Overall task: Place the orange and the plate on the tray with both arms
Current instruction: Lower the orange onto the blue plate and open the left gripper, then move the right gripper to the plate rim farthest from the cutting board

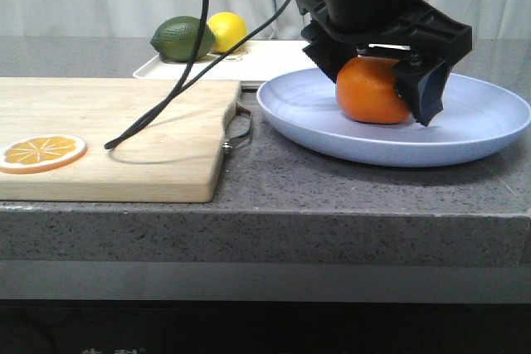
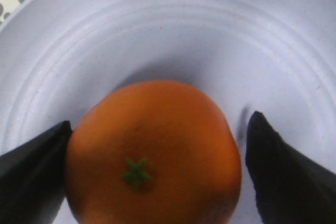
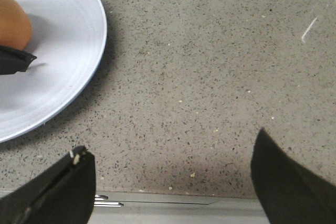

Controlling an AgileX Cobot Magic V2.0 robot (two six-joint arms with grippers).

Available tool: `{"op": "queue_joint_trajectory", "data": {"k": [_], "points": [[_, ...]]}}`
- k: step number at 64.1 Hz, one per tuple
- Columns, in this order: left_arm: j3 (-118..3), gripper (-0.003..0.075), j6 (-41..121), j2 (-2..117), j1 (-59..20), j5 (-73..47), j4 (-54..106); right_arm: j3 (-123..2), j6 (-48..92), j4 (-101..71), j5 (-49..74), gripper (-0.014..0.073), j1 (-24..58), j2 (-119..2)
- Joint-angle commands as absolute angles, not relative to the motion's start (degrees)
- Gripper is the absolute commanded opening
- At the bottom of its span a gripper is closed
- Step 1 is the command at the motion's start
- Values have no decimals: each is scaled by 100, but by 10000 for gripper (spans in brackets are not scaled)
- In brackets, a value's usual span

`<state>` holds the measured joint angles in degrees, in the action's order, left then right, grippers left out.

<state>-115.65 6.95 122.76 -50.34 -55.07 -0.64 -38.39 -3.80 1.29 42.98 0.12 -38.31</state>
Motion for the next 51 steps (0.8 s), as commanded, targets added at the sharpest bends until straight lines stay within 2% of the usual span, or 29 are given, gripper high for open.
{"op": "queue_joint_trajectory", "data": {"k": [1,21,33,51], "points": [[-11742,622,545,11617,-5058,-5424,-57,-3999,-343,140,3982,612,22,-3862],[-11442,622,163,10265,-5050,-5540,-145,-4004,-343,140,4099,612,22,-3862],[-10117,622,50,9072,-4944,-5186,-390,-4122,-343,111,4338,612,22,-4058],[-7780,622,-92,7047,-4300,-4331,-390,-4781,-207,-231,4694,612,22,-5142]]}}
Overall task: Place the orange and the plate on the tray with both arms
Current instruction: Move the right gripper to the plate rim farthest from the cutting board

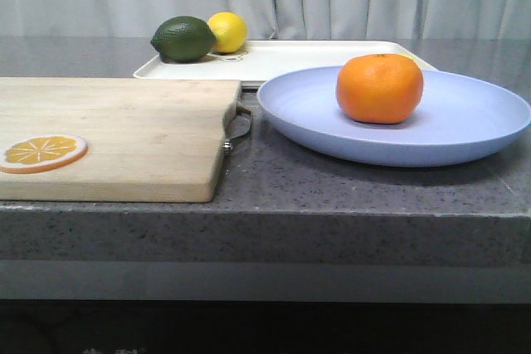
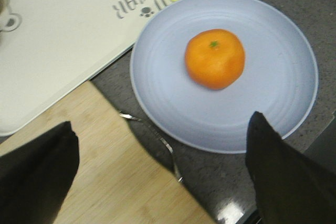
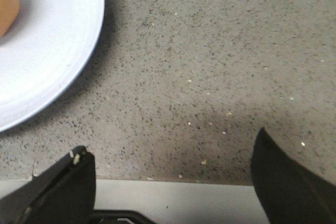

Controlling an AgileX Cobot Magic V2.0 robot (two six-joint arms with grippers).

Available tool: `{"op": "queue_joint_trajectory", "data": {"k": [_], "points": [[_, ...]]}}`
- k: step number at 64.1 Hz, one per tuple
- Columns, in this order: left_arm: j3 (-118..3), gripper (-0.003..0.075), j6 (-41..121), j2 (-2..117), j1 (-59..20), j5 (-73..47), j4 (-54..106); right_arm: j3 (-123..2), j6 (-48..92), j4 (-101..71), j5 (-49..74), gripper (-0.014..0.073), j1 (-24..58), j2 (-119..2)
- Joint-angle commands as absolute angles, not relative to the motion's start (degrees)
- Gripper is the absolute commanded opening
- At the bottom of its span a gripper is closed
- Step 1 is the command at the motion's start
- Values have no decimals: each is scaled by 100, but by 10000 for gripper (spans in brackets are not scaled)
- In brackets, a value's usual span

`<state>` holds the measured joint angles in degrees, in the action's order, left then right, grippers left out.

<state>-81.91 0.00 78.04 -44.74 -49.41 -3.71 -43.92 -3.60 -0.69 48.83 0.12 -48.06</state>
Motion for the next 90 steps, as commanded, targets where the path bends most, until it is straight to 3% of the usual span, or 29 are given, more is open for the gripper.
{"op": "queue_joint_trajectory", "data": {"k": [1,28,52,90], "points": [[-7619,622,-92,6955,-4265,-4296,-390,-4824,-163,-290,4713,612,22,-5206],[-5408,622,-92,4693,-3868,-4038,-380,-6324,992,-1910,5353,612,-435,-7212],[-5153,621,-92,4094,-3868,-4033,-371,-6493,2481,-4151,5680,606,-858,-8552],[-5153,622,-92,4094,-3868,-4023,-371,-6493,2560,-4391,5368,217,-853,-9004]]}}
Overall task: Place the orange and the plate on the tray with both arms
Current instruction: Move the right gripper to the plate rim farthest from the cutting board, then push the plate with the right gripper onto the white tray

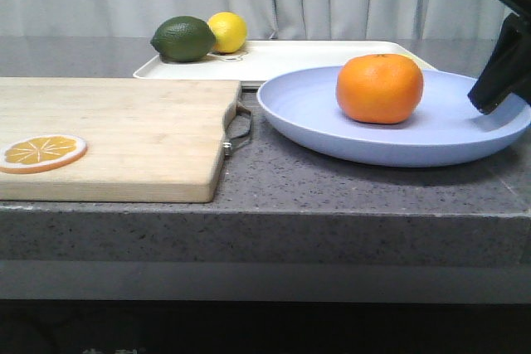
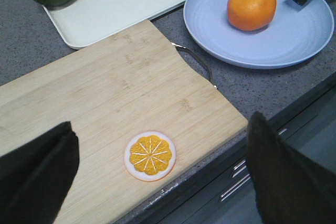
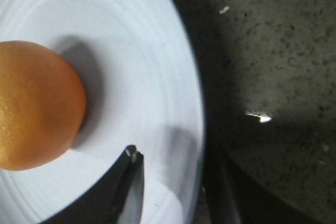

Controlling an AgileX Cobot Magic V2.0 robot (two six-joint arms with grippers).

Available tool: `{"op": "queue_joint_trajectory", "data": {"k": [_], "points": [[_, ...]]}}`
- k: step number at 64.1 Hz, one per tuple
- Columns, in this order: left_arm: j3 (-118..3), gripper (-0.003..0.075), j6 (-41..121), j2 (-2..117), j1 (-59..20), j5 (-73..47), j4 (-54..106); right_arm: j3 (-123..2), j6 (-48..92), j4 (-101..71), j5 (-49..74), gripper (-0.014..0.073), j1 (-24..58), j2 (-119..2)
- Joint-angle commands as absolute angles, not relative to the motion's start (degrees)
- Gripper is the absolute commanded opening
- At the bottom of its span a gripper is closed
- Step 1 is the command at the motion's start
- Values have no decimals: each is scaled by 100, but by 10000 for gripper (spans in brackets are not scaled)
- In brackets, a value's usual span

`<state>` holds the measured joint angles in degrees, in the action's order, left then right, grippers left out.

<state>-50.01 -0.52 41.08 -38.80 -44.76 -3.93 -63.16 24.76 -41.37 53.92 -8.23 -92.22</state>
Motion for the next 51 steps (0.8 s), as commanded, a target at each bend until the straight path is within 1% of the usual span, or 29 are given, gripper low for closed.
{"op": "queue_joint_trajectory", "data": {"k": [1,11,24,37,51], "points": [[-5153,622,-92,4094,-3868,-4023,-371,-6493,2560,-4391,5368,212,-853,-9004],[-5153,622,-92,4094,-3868,-4023,-371,-6493,2560,-4391,5338,99,-853,-9004],[-5153,622,-92,4094,-3868,-4023,-371,-6493,2560,-4391,5330,-72,-853,-9004],[-5153,622,-92,4094,-3868,-4023,-371,-6715,2542,-4391,5531,-60,-853,-9004],[-5153,622,-92,4094,-3868,-4023,-371,-7563,2117,-4389,5759,-60,-853,-9106]]}}
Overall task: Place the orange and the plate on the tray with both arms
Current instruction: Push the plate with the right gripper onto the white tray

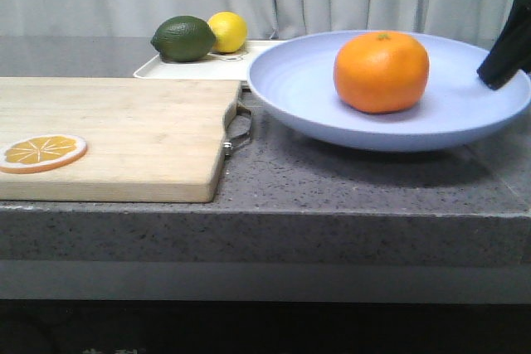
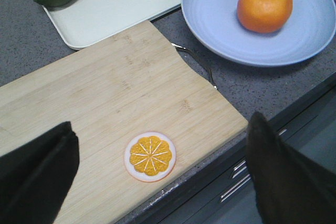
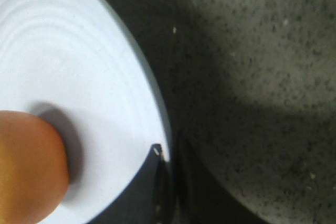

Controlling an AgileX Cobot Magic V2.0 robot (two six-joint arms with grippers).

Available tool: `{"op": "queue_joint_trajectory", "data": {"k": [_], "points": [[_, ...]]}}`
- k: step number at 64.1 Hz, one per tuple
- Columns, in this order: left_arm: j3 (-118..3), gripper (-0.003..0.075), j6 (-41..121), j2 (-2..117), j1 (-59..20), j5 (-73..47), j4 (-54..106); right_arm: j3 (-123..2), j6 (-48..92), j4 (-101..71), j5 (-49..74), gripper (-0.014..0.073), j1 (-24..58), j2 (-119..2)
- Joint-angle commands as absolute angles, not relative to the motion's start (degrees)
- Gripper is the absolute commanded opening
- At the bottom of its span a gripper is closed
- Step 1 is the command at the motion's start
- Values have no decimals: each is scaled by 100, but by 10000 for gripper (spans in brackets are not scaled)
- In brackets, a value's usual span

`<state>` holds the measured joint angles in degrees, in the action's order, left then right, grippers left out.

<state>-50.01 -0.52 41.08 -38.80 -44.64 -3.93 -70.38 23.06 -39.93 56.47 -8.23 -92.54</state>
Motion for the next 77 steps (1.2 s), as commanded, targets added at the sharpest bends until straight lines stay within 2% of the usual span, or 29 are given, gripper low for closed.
{"op": "queue_joint_trajectory", "data": {"k": [1,19,53,70,77], "points": [[-5153,622,-92,4094,-3868,-4023,-371,-7598,2103,-4389,5791,-60,-853,-9136],[-5153,622,-92,4094,-3868,-4023,-371,-9254,1531,-4352,6355,-60,-735,-10149],[-5153,622,-92,4094,-3868,-4023,-371,-12673,139,-4234,6049,-60,-176,-12417],[-5153,622,-92,4094,-3868,-4023,-371,-12980,-200,-4107,5914,-50,-149,-12932],[-5153,622,-92,4094,-3868,-4023,-371,-12980,-200,-4101,5851,25,-149,-12946]]}}
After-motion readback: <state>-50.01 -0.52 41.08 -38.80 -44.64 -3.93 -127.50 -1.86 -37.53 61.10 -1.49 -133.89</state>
